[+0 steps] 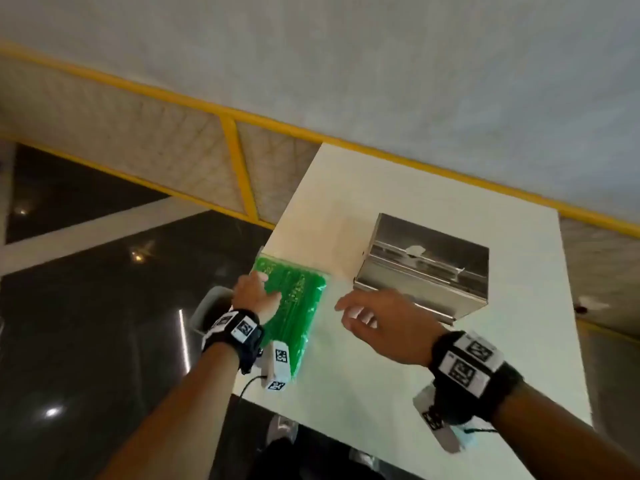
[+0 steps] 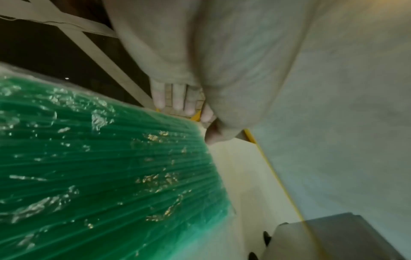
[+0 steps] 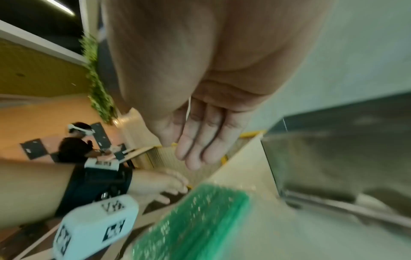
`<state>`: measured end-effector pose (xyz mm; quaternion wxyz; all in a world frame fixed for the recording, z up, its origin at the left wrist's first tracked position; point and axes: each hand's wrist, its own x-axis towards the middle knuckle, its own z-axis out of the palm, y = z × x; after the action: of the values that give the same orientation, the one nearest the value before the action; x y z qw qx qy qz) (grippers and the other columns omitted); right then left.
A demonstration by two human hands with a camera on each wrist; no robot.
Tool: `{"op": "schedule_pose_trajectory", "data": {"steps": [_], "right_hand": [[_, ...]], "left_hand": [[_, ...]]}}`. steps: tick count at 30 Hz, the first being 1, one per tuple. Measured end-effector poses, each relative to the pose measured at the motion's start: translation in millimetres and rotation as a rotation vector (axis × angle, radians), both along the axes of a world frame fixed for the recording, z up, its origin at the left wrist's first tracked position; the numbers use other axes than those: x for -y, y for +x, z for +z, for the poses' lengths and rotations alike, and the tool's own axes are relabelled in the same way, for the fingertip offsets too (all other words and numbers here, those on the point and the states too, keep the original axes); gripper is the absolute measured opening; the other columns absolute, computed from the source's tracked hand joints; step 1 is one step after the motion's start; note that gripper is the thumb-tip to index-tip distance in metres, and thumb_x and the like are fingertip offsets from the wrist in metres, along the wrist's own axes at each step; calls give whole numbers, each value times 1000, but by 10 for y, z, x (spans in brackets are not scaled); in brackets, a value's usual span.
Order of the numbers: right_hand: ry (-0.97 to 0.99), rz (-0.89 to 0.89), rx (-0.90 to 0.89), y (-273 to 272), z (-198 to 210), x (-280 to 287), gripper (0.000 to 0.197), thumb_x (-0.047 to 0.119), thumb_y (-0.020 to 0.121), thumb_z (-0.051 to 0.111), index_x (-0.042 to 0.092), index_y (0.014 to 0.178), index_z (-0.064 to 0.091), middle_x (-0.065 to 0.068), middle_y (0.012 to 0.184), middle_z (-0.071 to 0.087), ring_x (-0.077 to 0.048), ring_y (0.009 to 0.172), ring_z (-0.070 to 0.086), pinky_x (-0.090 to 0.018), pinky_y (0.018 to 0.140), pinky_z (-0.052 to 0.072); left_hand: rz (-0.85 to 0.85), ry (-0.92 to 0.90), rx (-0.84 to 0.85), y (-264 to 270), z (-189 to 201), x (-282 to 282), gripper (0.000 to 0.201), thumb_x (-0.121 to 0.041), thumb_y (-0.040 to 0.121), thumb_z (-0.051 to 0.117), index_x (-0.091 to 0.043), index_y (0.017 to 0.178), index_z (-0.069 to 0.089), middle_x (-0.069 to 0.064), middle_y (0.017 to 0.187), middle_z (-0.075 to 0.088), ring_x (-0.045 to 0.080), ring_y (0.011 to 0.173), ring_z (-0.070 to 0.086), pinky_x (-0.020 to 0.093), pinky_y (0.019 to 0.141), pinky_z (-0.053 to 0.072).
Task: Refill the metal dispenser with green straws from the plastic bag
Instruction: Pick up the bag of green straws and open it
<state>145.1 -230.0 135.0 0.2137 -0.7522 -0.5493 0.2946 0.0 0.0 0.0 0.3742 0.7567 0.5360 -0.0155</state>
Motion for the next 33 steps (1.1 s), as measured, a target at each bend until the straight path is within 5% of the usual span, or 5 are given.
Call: {"op": "schedule_pose_trajectory", "data": {"steps": [10,17,25,30,33], "right_hand": [[-236,-126,-163,-209,-784,-353,26,25,101,57,23,126,64,13,103,66,-4,79,62,-14,72,42],[-177,-170,-145,-87,-629,-483,24,26,101,58,23,124,65,20,98,63,1,80,61,-7,71,41],[276,-428,11,151,-25,-625,18,23,97,63,24,115,68,9,106,65,-7,87,65,-28,79,56],[295,-516,113,330,295,-471,31,37,99,62,25,127,65,5,117,61,-13,104,61,-27,92,48],[218,-535,-32,427,366,-225,11,32,100,62,32,104,73,18,100,71,4,86,64,-15,79,46]], "left_hand": [[62,12,-193,-51,-379,-220,61,-29,72,79,-12,125,55,17,129,61,42,122,57,53,100,49],[168,-161,260,-43,96,-380,24,5,81,61,-11,96,52,6,86,56,18,66,47,31,54,36],[49,-194,617,181,875,-436,20,8,61,54,-7,72,46,8,76,44,19,71,41,31,64,32],[-173,-199,644,488,1170,-135,31,19,69,54,-11,74,48,-5,70,45,13,66,42,28,60,36],[-277,-216,666,684,1232,171,40,20,74,55,-19,76,48,-17,64,49,1,56,43,24,57,36]]}}
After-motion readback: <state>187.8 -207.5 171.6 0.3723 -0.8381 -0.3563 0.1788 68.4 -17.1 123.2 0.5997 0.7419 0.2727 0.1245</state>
